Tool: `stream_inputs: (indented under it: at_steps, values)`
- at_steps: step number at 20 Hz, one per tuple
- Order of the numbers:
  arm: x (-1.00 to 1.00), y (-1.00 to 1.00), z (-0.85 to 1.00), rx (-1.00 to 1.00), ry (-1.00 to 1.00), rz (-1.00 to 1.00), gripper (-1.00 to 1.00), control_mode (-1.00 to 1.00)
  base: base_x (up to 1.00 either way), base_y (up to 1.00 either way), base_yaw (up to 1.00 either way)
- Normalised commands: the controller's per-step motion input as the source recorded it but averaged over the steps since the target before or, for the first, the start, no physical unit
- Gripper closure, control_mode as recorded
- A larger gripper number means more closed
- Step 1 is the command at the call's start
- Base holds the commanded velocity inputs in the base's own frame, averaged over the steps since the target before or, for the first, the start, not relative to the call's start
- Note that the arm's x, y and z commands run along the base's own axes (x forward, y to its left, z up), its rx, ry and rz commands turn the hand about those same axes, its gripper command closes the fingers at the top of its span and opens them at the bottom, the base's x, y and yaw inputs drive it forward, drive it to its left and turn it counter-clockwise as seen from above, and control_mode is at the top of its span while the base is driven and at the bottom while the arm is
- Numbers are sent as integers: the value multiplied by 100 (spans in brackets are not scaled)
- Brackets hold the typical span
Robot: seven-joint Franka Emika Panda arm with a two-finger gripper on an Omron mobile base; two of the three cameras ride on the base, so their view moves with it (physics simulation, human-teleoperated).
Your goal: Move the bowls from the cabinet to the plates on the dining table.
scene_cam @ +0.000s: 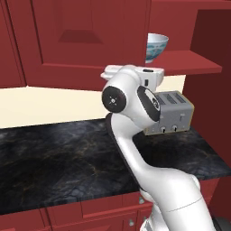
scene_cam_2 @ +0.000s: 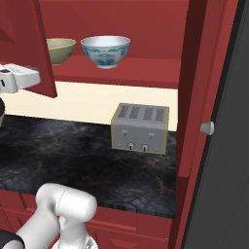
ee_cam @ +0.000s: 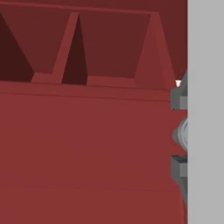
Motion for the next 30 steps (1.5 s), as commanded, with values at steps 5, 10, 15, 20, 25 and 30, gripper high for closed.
stream_inputs:
  at_steps: [5,10,15,20,25,30]
  values:
    - [-69,8,36,0,0,-2,100,-100,0,0,0]
    - [-64,16,30,0,0,0,100,-100,0,0,0]
    - [-63,19,25,0,0,0,100,-100,0,0,0]
    - [-63,21,25,0,1,0,100,-100,0,0,0]
    - [-60,24,24,0,2,0,100,-100,0,0,0]
    - [-57,25,20,0,1,0,100,-100,0,0,0]
